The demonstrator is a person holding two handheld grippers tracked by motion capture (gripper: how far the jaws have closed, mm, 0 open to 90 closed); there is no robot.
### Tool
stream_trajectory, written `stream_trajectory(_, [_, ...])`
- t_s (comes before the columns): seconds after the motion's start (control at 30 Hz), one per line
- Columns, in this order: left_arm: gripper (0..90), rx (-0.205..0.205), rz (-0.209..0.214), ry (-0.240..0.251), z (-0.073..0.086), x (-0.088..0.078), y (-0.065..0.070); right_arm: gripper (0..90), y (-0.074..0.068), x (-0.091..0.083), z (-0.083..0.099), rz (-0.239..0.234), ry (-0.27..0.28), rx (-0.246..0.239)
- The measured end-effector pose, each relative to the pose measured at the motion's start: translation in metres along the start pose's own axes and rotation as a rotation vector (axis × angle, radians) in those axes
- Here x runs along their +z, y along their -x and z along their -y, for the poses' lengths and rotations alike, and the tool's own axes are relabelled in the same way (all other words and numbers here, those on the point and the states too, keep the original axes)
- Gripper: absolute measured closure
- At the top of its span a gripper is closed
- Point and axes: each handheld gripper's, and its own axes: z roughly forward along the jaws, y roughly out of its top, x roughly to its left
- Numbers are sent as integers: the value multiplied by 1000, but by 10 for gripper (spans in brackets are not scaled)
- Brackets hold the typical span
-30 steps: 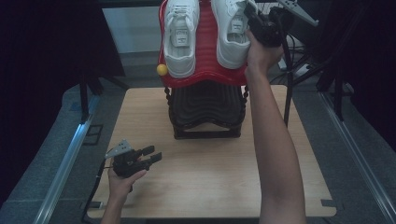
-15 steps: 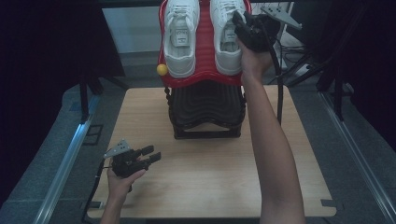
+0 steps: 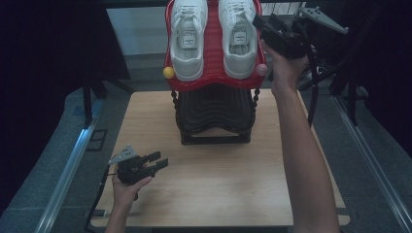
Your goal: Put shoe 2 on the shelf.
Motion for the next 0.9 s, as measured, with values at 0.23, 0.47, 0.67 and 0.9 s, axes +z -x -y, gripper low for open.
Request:
stream_trajectory(0.23, [482,4,-11,-5,0,-1,0,444,23,-35,2,-10,0,10])
stream_trajectory(0.47, [482,11,-23,-9,0,-1,1,445,45,-68,18,-16,-24,10])
stream_trajectory(0.67, [482,7,-25,-6,0,-1,1,445,60,-92,43,-16,-42,18])
stream_trajectory(0.9, [482,9,-22,-14,1,1,1,434,70,-114,73,-40,-51,46])
